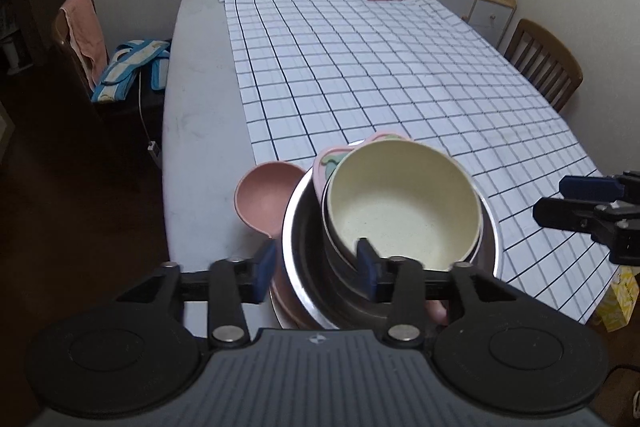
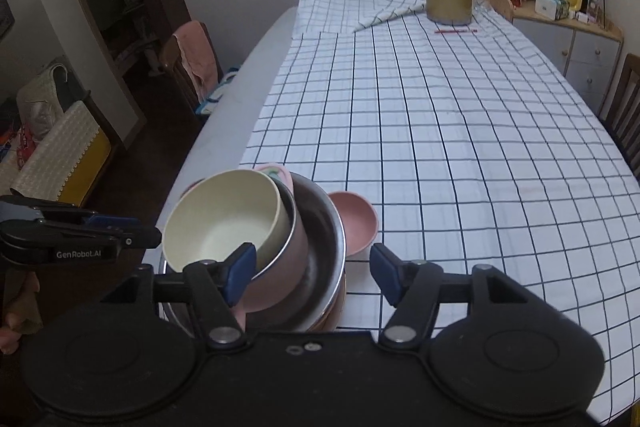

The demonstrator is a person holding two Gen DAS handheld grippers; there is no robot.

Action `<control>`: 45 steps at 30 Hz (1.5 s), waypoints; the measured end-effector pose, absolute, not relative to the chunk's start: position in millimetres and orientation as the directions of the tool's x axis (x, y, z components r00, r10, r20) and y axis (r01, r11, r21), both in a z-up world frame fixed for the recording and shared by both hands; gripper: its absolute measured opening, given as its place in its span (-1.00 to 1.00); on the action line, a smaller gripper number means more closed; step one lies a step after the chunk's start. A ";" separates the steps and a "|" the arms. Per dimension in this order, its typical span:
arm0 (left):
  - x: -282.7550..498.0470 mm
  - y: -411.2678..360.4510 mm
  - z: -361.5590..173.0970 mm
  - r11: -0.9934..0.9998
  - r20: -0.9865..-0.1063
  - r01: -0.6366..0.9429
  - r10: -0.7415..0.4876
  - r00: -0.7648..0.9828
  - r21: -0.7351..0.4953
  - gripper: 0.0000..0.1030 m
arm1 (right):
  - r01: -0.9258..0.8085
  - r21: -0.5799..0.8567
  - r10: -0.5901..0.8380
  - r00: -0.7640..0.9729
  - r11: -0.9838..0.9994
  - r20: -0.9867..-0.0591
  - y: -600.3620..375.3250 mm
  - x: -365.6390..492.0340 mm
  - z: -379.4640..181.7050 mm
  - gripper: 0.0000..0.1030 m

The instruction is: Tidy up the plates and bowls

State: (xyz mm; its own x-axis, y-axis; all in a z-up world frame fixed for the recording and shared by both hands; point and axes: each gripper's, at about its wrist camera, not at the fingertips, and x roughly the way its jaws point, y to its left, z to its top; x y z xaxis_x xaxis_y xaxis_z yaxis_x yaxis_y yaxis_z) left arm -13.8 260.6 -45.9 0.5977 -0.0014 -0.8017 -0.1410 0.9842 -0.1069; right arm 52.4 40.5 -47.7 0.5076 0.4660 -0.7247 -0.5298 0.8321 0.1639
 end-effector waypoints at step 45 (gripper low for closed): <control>-92.4 167.5 11.1 0.951 -0.644 -0.266 0.104 0.758 -0.160 0.96 | -0.643 0.135 0.595 0.583 0.754 -0.553 -24.4 -3.7 -2.5 0.99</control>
